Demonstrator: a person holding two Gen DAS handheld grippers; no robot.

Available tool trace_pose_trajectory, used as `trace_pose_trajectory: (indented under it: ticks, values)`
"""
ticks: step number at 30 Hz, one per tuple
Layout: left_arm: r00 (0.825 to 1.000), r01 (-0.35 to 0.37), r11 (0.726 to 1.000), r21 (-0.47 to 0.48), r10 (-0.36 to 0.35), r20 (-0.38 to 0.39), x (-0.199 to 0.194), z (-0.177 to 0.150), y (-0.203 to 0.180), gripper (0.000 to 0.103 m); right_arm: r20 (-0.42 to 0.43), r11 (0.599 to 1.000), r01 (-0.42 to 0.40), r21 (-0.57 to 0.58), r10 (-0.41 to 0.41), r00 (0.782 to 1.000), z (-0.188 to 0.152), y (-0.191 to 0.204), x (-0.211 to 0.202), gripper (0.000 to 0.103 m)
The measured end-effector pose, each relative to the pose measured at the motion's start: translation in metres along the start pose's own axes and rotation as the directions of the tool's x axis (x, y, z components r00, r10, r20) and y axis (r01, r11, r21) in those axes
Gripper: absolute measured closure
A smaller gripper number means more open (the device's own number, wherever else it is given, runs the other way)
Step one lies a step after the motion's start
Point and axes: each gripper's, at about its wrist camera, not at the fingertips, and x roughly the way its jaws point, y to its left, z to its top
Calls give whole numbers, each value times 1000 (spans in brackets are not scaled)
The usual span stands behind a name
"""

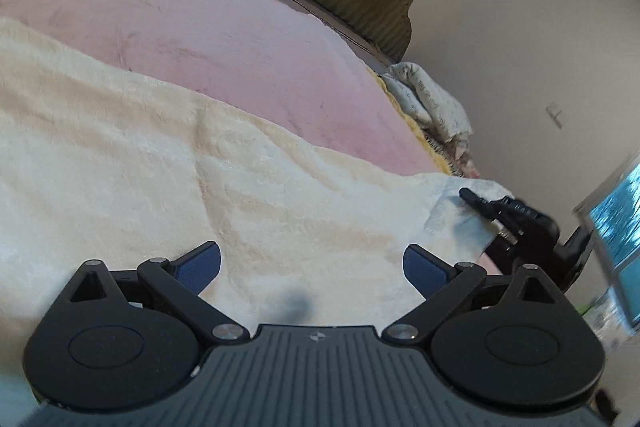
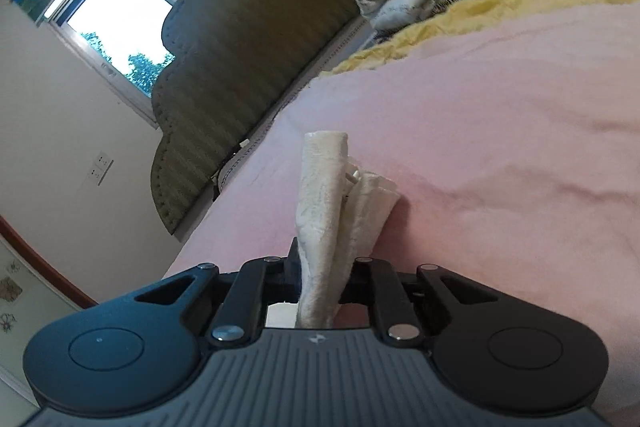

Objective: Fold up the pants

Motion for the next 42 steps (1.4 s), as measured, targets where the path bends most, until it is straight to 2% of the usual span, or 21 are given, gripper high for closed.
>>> trace_pose_trajectory:
  ticks: [2,4,7,11,13,15,18,19,20,21,23,24,26,27,29,30,32,38,42]
  values:
    - [997,77,992,-101,-77,11,-2,8,9,5,15,996,-11,-84,12,1000,3,20,-1,90]
    - [985,174,966,-189,-173,22,-2,16,14,5,27,984,-30,-178,35,999,1,41,-4,90]
    - [946,323,897,-301,-317,68,-2,25,16,2,15,924,-66,-376,77,997,-15,85,-9,90]
    - [896,438,823,-362,-431,105,6,39,9,1,-58,747,-129,-652,121,991,-65,147,-16,90]
    - [886,450,793,-411,-454,94,16,42,9,1,-105,653,-178,-736,150,983,-94,170,-21,90]
    - [897,423,778,-464,-433,92,25,41,13,1,-150,553,-216,-805,164,975,-125,187,-26,90]
    - [914,396,791,-466,-391,112,29,39,24,4,-219,448,-270,-852,163,962,-161,197,-29,90]
    - [917,387,794,-468,-384,108,30,38,28,8,-234,426,-280,-860,158,959,-169,198,-29,90]
    - [925,368,801,-471,-369,95,29,36,32,24,-247,399,-286,-872,147,958,-179,198,-30,90]
    - [936,337,817,-467,-346,71,29,36,35,49,-245,366,-277,-888,134,960,-188,198,-31,90]
    - [962,254,869,-425,-271,20,28,36,38,71,-221,295,-244,-924,111,969,-201,199,-33,90]
    - [973,220,899,-378,-231,16,24,37,38,80,-215,266,-235,-935,103,971,-207,199,-34,90]
    - [990,139,963,-233,-134,38,11,40,30,85,-225,249,-244,-937,103,969,-211,202,-34,90]
    - [993,110,981,-157,-102,56,4,40,23,85,-234,245,-255,-936,110,966,-213,203,-34,90]
    - [993,23,1000,19,-25,114,-13,40,11,85,-246,226,-269,-936,125,961,-217,207,-34,90]
    - [989,-29,996,90,16,144,-21,39,5,85,-251,212,-276,-937,138,958,-220,210,-34,90]
    - [979,-104,981,165,72,188,-36,35,2,85,-271,200,-300,-933,161,949,-225,217,-33,90]
    - [950,-260,959,114,233,207,-56,39,29,85,-353,151,-383,-911,193,916,-255,243,-18,90]
    - [933,-326,939,107,302,195,-58,36,42,88,-412,113,-435,-893,176,894,-270,248,-3,90]
